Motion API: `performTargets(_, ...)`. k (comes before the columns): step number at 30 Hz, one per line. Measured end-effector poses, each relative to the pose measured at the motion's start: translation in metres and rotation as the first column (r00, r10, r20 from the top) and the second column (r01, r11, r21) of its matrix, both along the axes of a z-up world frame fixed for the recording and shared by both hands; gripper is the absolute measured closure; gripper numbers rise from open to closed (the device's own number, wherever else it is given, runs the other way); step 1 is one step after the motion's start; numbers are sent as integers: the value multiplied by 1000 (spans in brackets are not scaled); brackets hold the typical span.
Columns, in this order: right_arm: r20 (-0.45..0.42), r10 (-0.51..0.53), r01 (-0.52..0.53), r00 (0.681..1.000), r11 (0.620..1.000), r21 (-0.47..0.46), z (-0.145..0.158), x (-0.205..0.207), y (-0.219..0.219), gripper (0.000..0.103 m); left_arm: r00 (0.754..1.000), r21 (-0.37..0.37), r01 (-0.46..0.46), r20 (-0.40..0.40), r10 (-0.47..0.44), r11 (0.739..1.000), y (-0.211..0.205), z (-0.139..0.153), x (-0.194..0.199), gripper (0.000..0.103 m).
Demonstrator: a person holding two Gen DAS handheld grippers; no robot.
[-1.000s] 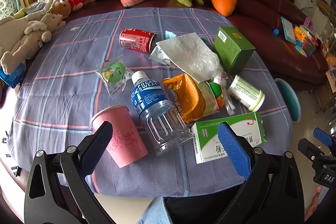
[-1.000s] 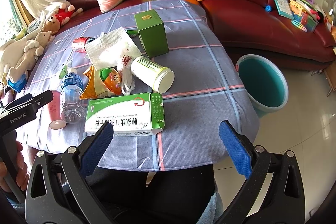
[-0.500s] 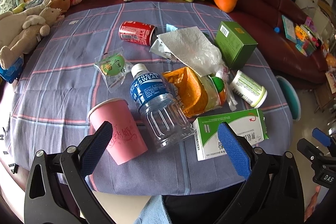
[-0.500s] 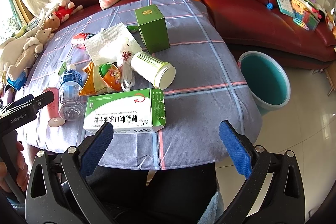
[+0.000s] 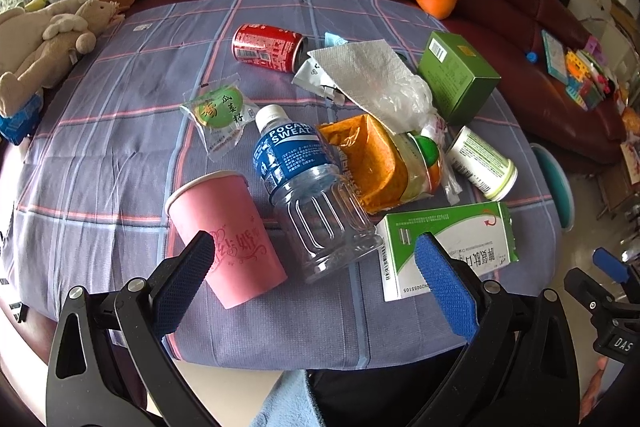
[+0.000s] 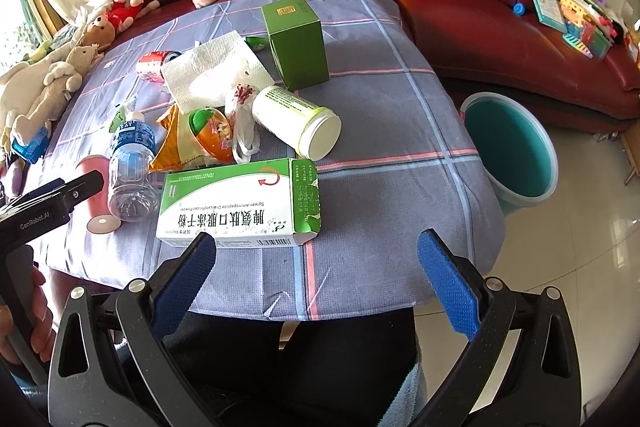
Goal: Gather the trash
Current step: 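Move both tools toward the pink cup and Pocari Sweat bottle, then grasp the pink paper cup with left tool while right tool grasps the Pocari Sweat bottle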
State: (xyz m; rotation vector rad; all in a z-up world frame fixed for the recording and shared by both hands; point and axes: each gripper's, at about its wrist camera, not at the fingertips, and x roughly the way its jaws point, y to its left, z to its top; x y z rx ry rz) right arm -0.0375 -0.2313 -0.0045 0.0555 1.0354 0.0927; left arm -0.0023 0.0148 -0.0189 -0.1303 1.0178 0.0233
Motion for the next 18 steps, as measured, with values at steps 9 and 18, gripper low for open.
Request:
performTargets(9, -21, 15, -15, 1000, 1000, -6, -10, 2, 3, 6, 1000, -10, -22, -14, 22, 1000, 12, -10, -1, 3)
performTargets(18, -48, 49, -50, 998, 999, -14, -21, 6, 13, 6, 997, -56, -64, -40, 62, 996, 43, -23, -2, 3)
